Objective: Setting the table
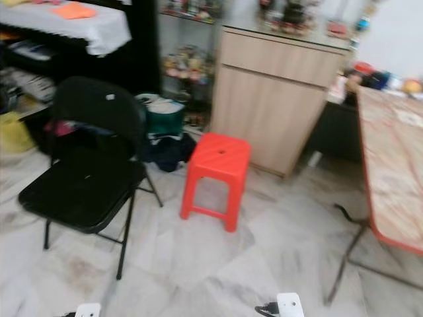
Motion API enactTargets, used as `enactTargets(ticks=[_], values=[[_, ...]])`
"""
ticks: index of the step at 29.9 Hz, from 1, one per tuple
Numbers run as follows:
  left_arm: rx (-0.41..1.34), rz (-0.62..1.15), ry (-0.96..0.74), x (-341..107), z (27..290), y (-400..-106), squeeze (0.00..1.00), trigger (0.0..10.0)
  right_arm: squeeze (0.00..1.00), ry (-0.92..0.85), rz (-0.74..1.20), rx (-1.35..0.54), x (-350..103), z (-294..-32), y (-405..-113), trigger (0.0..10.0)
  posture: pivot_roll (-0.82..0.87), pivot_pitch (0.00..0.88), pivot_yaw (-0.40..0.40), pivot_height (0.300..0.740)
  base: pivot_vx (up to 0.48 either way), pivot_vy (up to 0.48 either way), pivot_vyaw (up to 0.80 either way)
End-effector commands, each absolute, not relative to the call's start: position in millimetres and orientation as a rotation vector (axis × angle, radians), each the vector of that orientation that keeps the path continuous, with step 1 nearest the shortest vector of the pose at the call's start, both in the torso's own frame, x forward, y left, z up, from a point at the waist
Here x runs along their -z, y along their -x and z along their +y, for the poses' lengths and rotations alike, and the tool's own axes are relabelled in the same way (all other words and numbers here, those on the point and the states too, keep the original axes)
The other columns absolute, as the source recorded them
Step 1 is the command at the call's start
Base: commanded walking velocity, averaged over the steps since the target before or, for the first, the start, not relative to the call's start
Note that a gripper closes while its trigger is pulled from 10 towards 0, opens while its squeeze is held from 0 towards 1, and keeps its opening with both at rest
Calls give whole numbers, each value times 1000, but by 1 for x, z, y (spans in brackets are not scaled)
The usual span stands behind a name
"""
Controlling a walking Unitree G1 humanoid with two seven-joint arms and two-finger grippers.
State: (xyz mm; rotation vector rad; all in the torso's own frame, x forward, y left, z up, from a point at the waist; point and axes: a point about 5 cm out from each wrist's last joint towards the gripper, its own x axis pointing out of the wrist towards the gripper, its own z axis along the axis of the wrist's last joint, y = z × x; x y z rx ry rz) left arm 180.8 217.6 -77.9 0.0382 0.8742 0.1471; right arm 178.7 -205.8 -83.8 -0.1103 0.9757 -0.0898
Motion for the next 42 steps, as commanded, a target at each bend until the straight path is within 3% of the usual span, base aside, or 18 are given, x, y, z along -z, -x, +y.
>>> enactTargets(ticks=[1, 20, 31, 42], values=[[-100, 924, -15, 75, 234, -183, 0, 10000, 0, -151, 934, 89, 75, -185, -204, 10000, 79, 0, -6, 740, 0, 0, -744], [-155, 918, 33, 75, 236, -182, 0, 10000, 0, -176, 912, 117, 73, -185, -208, 10000, 75, 0, -7, 740, 0, 0, -739], [-116, 937, -29, 77, 237, -177, 0, 10000, 0, -179, 907, 124, 73, -182, -207, 10000, 73, 0, 8, 740, 0, 0, 0], [-120, 961, -35, 80, 238, -170, 0, 10000, 0, -176, 906, 120, 73, -182, -208, 10000, 78, 0, 4, 740, 0, -480, 0]])
